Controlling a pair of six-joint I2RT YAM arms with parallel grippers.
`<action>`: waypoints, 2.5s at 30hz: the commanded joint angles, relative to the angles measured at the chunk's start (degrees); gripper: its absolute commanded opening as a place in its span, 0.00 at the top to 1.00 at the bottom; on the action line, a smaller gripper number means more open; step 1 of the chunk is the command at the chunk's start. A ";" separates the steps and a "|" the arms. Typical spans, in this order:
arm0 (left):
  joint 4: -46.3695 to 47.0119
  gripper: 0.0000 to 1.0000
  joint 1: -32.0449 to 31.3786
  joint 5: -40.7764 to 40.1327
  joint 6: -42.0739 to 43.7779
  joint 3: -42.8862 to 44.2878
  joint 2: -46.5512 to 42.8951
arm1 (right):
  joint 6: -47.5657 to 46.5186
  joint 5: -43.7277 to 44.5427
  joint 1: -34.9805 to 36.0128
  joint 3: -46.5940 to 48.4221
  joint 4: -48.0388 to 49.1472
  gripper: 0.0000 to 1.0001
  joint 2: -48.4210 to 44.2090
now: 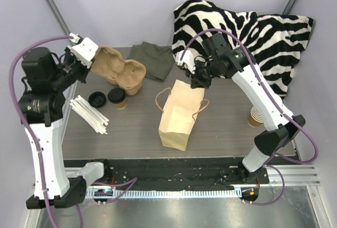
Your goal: Pack the takeout coffee
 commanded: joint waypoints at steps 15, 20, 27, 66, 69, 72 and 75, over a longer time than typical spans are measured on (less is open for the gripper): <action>24.31 1.00 -0.57 28.18 -10.72 8.00 -2.76 | 6.57 -1.08 0.45 -2.81 10.92 0.99 -3.41; 24.40 1.00 -3.36 31.09 -10.91 8.54 1.02 | 7.45 -1.70 0.45 -1.58 11.01 0.99 -1.65; 13.53 1.00 -14.88 22.69 0.32 15.03 6.64 | 7.98 -1.88 0.37 -0.88 10.92 0.99 -0.68; 4.27 1.00 -48.47 -15.22 35.59 15.05 8.59 | 7.28 -1.78 0.45 4.40 8.37 0.99 2.84; 4.54 1.00 -48.47 -16.80 35.06 14.25 8.59 | 5.08 -4.24 0.45 4.14 7.50 0.99 2.14; 4.36 1.00 -48.38 -18.21 34.97 13.73 8.59 | 4.11 -4.77 0.63 3.87 7.32 0.99 1.78; 4.80 1.00 -48.30 -20.23 36.71 12.94 8.50 | 2.89 -5.13 0.89 3.70 6.79 0.99 1.26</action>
